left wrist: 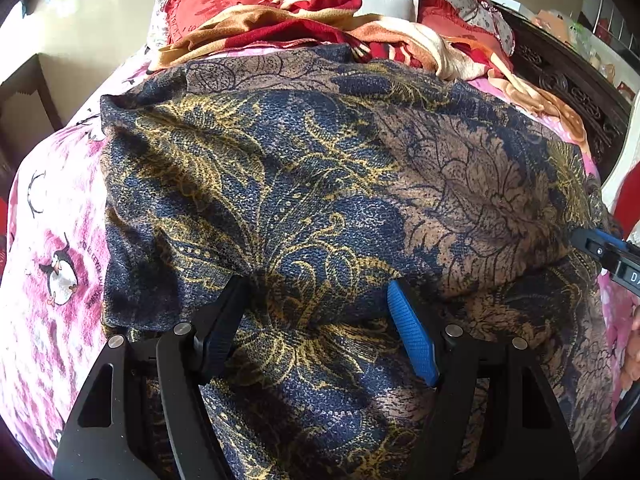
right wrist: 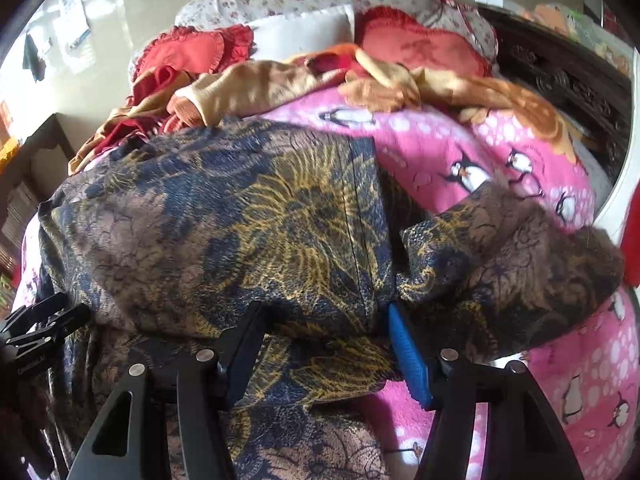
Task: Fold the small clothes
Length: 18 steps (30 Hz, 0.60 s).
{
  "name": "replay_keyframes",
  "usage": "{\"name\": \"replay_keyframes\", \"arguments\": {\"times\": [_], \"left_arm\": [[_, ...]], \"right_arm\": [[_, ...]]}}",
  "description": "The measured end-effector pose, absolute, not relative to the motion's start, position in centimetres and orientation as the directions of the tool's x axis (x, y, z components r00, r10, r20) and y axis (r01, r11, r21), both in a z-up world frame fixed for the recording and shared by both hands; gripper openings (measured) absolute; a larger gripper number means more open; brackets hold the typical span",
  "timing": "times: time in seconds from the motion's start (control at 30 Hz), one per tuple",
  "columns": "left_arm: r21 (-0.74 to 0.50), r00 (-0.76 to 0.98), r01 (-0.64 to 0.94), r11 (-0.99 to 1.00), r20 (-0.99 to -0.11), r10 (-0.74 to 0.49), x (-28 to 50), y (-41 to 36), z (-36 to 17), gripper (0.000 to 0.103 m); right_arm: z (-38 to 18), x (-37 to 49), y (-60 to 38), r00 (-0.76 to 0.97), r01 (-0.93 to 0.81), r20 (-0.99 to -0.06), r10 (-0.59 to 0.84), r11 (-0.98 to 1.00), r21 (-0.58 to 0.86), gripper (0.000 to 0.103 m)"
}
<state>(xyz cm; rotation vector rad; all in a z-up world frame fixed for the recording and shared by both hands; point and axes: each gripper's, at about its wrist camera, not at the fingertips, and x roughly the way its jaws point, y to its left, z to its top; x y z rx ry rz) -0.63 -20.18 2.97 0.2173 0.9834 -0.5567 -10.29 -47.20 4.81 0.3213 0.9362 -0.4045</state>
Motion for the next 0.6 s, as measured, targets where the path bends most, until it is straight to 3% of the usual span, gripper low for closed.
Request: {"name": "replay_keyframes", "arguments": {"times": [0.17, 0.27, 0.4, 0.6], "left_arm": [[-0.065, 0.428, 0.543, 0.837, -0.836, -0.343, -0.6, -20.4, 2.8, 0.075], [-0.069, 0.419, 0.547, 0.834, -0.840, -0.345, -0.5, -20.6, 2.6, 0.079], [-0.064, 0.418, 0.553, 0.831, -0.841, -0.343, -0.6, -20.7, 2.3, 0.080], [-0.045, 0.429, 0.552, 0.833, -0.841, -0.330, -0.8, -21.0, 2.1, 0.084]], "right_arm": [[6.3, -12.6, -48.5, 0.569, 0.468, -0.806, -0.164, 0.870, 0.153, 0.062], [7.8, -15.6, -51.2, 0.580, 0.521, -0.787, -0.211, 0.839, 0.159, 0.075], [8.3, -19.7, -57.2, 0.530, 0.656, -0.789, -0.312, 0.740, 0.148, 0.076], [6.4, -24.5, -65.8, 0.500, 0.801, -0.807, -0.313, 0.522, 0.293, 0.076]]}}
